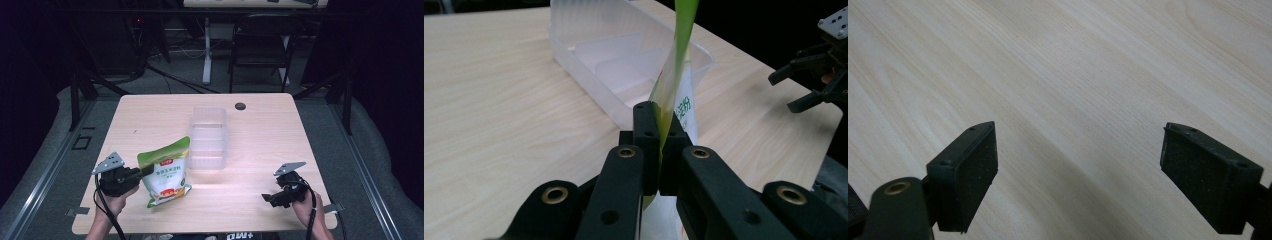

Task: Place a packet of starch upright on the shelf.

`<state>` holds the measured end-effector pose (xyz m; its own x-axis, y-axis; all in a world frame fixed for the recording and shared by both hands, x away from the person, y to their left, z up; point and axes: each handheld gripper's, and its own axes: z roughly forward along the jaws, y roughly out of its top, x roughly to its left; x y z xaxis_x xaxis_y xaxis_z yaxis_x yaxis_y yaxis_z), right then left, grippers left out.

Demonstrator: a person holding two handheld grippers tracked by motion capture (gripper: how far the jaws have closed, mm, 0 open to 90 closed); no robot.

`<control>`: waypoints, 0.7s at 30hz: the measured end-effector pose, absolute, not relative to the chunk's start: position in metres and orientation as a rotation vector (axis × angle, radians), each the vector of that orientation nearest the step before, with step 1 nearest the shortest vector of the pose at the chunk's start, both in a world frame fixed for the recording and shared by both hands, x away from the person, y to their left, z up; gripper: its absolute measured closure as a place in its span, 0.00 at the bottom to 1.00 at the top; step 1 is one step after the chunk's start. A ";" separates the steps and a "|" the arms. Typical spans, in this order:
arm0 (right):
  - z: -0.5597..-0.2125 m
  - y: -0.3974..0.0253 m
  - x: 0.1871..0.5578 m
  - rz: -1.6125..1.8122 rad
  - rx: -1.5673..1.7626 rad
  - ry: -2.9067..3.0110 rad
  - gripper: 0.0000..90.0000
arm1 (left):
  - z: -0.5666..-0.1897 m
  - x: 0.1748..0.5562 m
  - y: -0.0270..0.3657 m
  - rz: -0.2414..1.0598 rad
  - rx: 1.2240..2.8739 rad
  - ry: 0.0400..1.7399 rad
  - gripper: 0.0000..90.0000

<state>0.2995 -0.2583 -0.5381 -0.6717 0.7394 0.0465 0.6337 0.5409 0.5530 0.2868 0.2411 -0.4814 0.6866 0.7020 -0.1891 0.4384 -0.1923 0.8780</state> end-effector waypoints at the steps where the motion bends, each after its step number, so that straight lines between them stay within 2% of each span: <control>1: -0.538 -0.258 0.299 0.812 1.164 2.583 0.16 | -0.479 0.284 0.240 0.323 1.825 0.892 1.00; 21: -0.538 -0.256 0.298 0.812 1.149 2.592 0.16 | -0.460 0.296 0.252 0.376 1.855 0.883 1.00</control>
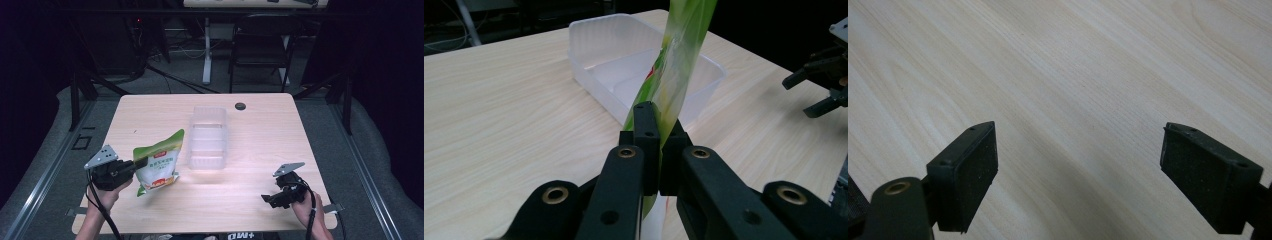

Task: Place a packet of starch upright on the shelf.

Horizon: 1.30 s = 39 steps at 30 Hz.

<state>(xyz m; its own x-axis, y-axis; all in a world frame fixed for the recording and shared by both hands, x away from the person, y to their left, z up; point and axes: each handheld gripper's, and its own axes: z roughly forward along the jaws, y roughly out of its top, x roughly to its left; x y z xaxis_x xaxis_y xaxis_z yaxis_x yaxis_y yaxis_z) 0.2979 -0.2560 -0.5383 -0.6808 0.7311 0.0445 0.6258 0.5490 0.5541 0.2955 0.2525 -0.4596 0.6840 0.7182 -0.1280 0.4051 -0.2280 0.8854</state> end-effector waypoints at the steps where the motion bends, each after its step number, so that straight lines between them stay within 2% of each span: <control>1: -0.538 -0.257 0.298 0.804 1.145 2.594 0.16 | -0.458 0.300 0.255 0.378 1.849 0.889 1.00; 18: -0.539 -0.259 0.300 0.827 1.145 2.592 0.16 | -0.428 0.330 0.267 0.428 1.855 0.890 1.00; 39: -0.540 -0.258 0.300 0.794 1.129 2.634 0.16 | -0.392 0.367 0.252 0.462 1.841 0.810 1.00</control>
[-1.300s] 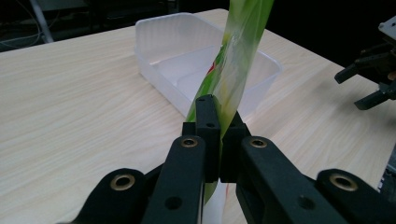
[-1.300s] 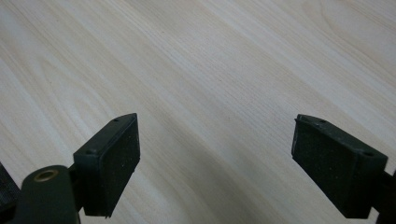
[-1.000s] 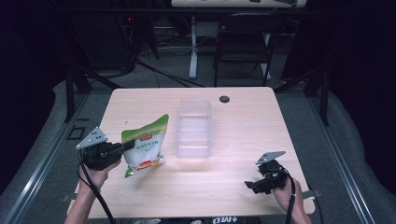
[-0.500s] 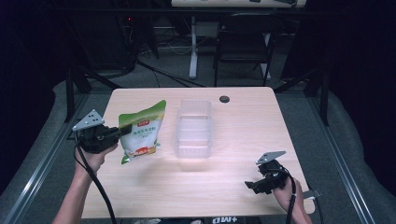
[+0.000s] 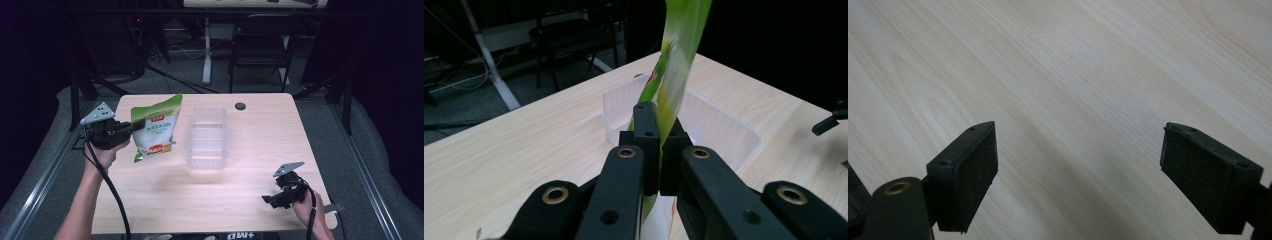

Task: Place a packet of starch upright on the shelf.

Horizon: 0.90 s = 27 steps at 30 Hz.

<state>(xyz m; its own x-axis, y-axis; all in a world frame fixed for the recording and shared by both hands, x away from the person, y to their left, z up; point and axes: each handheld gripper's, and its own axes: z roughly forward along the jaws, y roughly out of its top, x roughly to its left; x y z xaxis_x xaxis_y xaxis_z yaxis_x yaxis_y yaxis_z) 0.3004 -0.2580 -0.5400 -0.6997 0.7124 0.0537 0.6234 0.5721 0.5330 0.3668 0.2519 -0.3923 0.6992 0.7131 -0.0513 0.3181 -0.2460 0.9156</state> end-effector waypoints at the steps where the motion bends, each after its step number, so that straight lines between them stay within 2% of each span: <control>1: -0.540 -0.258 0.300 0.794 1.128 2.632 0.16 | -0.390 0.369 0.250 0.462 1.843 0.804 1.00; 27: -0.540 -0.257 0.300 0.802 1.130 2.634 0.16 | -0.369 0.402 0.205 0.455 1.824 0.693 1.00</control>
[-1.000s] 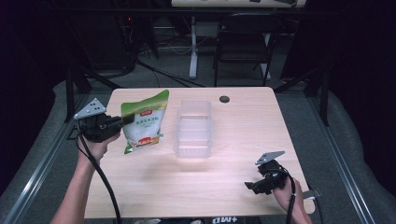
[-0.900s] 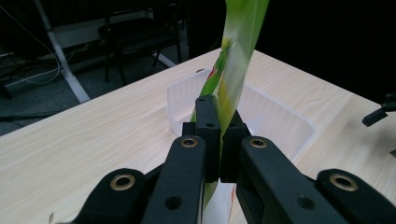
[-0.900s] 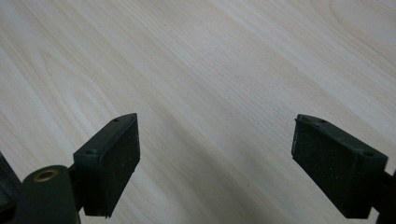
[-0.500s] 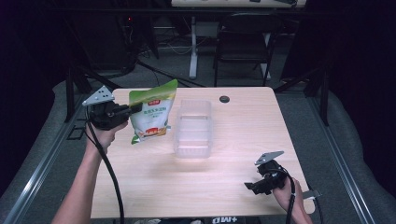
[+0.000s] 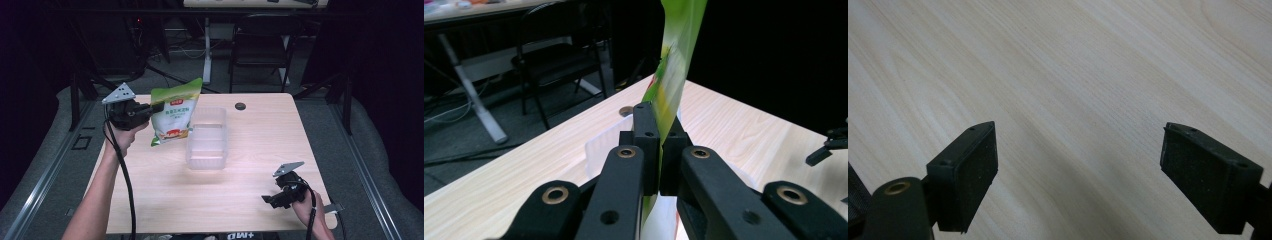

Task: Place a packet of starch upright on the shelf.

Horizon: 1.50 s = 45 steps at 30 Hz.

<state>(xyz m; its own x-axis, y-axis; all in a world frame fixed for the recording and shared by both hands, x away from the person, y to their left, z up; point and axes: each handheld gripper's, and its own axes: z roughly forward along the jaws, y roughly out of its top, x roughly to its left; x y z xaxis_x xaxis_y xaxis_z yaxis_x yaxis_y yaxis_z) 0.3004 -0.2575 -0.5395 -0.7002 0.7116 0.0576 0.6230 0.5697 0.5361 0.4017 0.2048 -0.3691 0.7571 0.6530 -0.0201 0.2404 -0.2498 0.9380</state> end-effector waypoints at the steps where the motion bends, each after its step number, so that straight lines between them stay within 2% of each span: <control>1: -0.539 -0.258 0.301 0.792 1.127 2.638 0.16 | -0.370 0.403 0.202 0.449 1.831 0.677 1.00; 26: -0.542 -0.257 0.301 0.783 1.142 2.656 0.16 | -0.395 0.414 0.158 0.338 1.865 0.582 1.00; 45: -0.543 -0.258 0.301 0.774 1.136 2.675 0.16 | -0.413 0.420 0.139 0.275 1.867 0.551 1.00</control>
<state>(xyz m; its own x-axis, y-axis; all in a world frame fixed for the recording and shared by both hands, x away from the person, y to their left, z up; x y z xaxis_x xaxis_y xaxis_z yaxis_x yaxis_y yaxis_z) 0.3014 -0.2577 -0.5425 -0.7069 0.7033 0.0750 0.6346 0.5839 0.5063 0.4200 0.1388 -0.4126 0.8638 0.4982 -0.0747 0.2395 -0.2758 0.9309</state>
